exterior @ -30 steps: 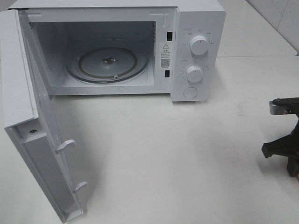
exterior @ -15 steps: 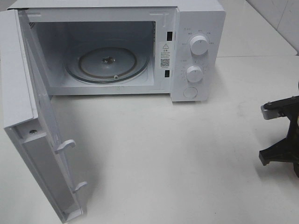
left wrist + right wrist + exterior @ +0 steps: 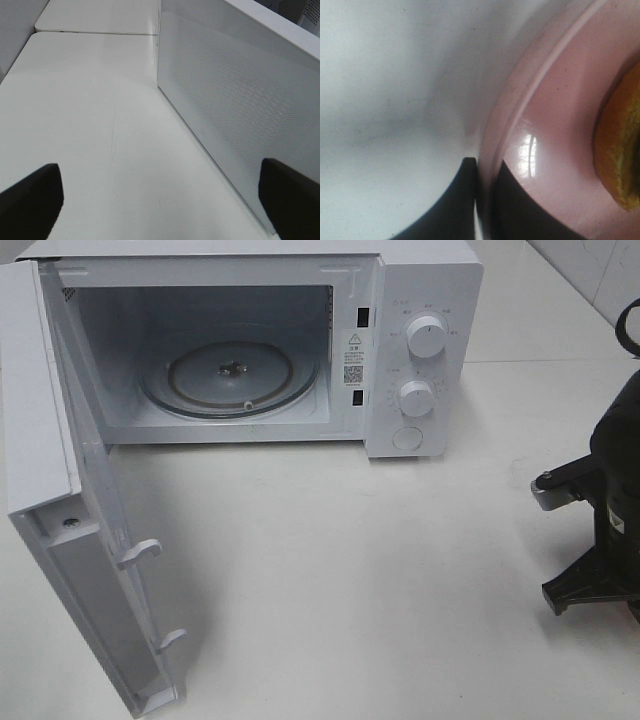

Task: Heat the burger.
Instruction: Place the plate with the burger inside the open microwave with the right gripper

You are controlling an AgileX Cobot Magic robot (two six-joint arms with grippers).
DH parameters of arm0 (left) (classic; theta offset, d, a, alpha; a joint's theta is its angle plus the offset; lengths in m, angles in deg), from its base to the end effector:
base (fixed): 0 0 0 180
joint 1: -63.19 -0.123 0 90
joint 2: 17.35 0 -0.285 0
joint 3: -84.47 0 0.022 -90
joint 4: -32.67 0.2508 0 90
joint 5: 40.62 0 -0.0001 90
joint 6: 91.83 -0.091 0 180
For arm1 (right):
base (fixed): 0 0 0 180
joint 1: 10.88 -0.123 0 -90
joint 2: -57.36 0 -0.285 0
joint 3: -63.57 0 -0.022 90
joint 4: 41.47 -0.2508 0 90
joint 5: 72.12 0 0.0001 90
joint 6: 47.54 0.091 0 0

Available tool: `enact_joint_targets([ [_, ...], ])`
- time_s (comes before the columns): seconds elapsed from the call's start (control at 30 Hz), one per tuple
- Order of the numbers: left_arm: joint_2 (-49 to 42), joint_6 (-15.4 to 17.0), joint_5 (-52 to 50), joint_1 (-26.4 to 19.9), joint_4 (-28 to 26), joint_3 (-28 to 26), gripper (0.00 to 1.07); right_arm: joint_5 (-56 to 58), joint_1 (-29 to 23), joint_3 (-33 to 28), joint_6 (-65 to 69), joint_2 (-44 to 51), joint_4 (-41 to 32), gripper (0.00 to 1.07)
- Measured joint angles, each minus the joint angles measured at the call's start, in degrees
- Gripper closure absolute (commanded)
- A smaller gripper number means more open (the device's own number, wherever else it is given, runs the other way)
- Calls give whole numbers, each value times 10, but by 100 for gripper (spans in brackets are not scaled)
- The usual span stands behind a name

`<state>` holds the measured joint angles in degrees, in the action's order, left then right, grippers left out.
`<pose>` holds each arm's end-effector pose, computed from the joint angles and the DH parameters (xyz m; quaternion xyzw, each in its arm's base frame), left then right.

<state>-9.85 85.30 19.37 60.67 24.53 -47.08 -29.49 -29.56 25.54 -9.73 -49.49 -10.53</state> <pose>-0.0052 -0.0114 0.2796 0.0051 0.8456 -0.0460 0.5318 0.2376 0.0468 0.1181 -0.0450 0.9828 -0.1773 0.0236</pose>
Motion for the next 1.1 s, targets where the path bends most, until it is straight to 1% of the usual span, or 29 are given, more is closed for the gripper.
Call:
enact_joint_targets([
  [0.03,0,0,0,0,0,0,9,0,0,0,0,0,0,107],
  [0.1,0,0,0,0,0,0,9,19,-21,0,19,0,19,107],
  [0.23,0,0,0,0,0,0,9,28,-37,0,29,0,31,107],
  [0.3,0,0,0,0,0,0,9,33,-54,0,37,0,38,107],
  [0.47,0,0,0,0,0,0,9,39,-80,-1,41,4,42,107],
  [0.57,0,0,0,0,0,0,9,39,-85,-1,41,9,42,107],
  [0.63,0,0,0,0,0,0,9,41,-106,-1,41,39,42,107],
  [0.67,0,0,0,0,0,0,9,41,-106,-1,41,39,42,107],
  [0.8,0,0,0,0,0,0,9,60,-133,-1,39,72,42,107],
  [0.97,0,0,0,0,0,0,9,73,-156,-3,34,81,42,107],
  [1.0,0,0,0,0,0,0,9,77,-170,-6,33,81,42,107],
  [1.07,0,0,0,0,0,0,9,80,-176,-7,32,83,42,107],
  [1.1,0,0,0,0,0,0,9,84,-193,-7,29,84,41,107],
])
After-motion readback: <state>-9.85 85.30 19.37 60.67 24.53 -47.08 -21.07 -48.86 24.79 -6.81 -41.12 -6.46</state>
